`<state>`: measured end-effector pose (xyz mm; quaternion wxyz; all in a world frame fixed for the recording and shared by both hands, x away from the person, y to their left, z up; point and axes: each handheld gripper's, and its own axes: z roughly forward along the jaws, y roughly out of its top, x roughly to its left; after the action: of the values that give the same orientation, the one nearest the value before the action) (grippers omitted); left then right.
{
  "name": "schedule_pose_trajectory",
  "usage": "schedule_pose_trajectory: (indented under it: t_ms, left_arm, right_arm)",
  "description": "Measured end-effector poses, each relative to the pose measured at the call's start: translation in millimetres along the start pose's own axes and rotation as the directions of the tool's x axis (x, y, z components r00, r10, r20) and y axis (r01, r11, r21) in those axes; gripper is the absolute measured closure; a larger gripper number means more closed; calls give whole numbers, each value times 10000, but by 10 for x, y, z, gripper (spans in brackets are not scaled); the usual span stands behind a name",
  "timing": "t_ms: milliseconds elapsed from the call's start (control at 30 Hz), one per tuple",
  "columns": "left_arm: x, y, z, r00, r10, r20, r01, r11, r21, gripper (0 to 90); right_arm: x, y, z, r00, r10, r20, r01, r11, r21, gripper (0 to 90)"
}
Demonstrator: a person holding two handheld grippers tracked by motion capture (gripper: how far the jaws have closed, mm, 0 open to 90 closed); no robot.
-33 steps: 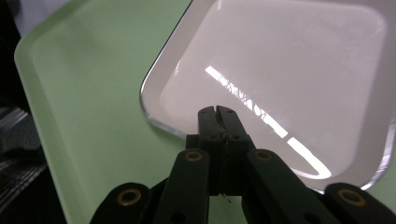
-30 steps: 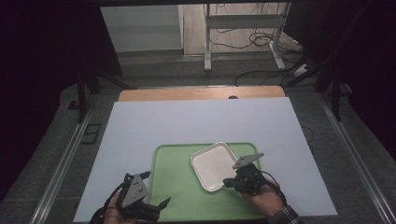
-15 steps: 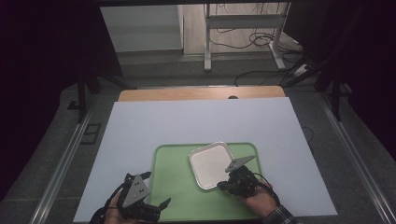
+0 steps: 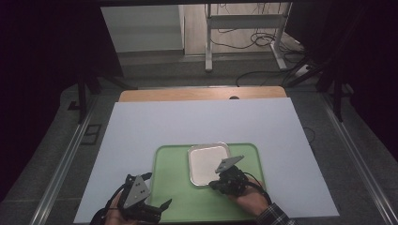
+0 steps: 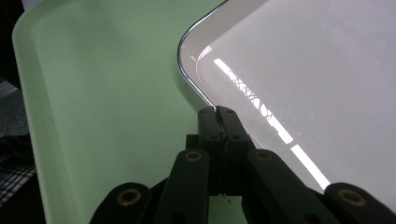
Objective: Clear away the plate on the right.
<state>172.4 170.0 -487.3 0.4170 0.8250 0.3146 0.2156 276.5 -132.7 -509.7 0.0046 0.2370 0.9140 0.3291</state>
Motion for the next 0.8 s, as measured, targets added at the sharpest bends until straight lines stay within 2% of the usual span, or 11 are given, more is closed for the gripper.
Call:
schedule_pose_trajectory:
  t_ms: [333,800]
  left_arm:
    - [-2,0,0,10000,-15,-1,15,10000,2,0]
    - [-3,0,-1,10000,0,-19,0,10000,8,0]
  right_arm:
    - [19,31,60,9991,-383,172,383,9993,8,898]
    - [41,36,5,9998,-159,90,160,9998,-152,811]
